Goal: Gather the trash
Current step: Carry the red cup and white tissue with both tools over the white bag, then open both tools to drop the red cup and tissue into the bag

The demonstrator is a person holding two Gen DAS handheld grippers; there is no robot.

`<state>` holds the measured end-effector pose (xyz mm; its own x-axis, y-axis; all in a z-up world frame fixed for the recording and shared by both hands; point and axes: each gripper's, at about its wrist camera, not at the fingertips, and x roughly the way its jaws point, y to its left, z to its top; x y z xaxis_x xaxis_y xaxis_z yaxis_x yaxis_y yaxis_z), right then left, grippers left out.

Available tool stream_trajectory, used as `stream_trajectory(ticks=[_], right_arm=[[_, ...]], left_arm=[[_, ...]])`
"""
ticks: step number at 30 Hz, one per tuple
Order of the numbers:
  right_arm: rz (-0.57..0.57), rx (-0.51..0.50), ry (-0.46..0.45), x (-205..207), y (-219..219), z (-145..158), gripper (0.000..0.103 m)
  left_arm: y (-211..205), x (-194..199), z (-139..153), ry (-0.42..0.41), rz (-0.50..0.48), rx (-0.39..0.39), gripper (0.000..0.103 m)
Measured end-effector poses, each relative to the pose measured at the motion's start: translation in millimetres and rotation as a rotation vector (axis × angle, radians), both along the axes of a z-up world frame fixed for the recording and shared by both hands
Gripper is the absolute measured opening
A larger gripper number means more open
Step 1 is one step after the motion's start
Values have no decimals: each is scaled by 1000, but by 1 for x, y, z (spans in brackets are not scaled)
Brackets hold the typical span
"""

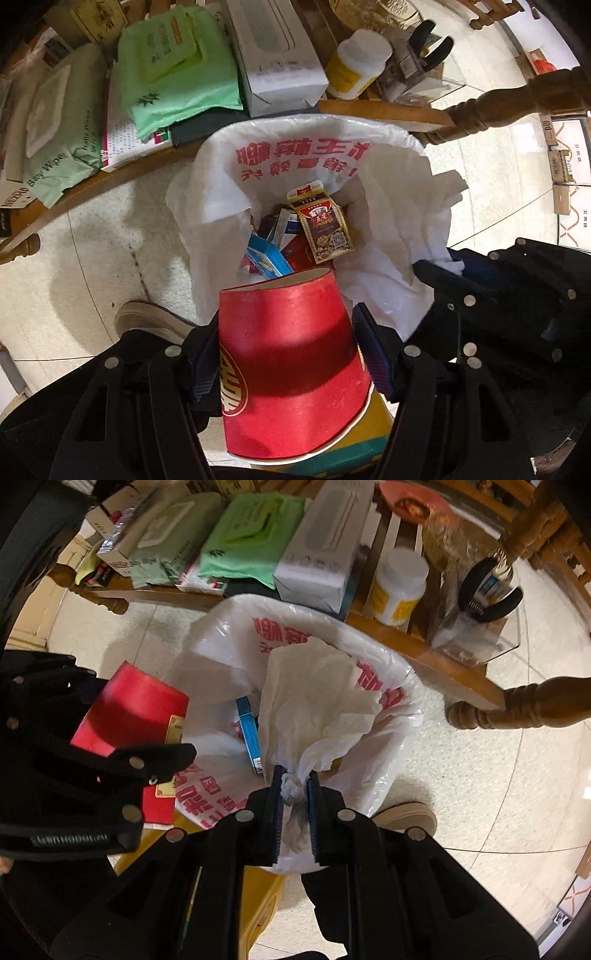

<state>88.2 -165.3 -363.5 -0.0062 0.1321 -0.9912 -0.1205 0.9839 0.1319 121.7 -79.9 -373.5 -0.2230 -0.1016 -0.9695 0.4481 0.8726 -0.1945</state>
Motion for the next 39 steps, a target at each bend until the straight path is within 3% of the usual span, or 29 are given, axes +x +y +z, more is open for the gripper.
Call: stream_trajectory(ticks=[12,22,25,26,27,28,31,39], right_arm=[[-17,35,103,6,-5,-44,13],[-34,46,124,9,-9,-55,14],[-37,36,109,8,-13,-53,27],[-43,33,103,7,-14,-53,39],[-47,30,97,8,-16,-52,51],[-50,28,93,8,-17,-51,55],[-61,27,87,9,-20,-50,56],[-69,24,97,10,-19,-54,56]], left_arm=[[3,15,-43,52,16,69,65],[-2,23,-59,97,42,50,65],[-2,24,-63,111,48,52,67],[-1,24,-63,115,42,54,68],[-2,24,-63,116,34,52,75],[-3,24,-65,112,33,52,84],[-6,25,-61,72,22,69,85],[-7,23,-63,84,27,78,85]])
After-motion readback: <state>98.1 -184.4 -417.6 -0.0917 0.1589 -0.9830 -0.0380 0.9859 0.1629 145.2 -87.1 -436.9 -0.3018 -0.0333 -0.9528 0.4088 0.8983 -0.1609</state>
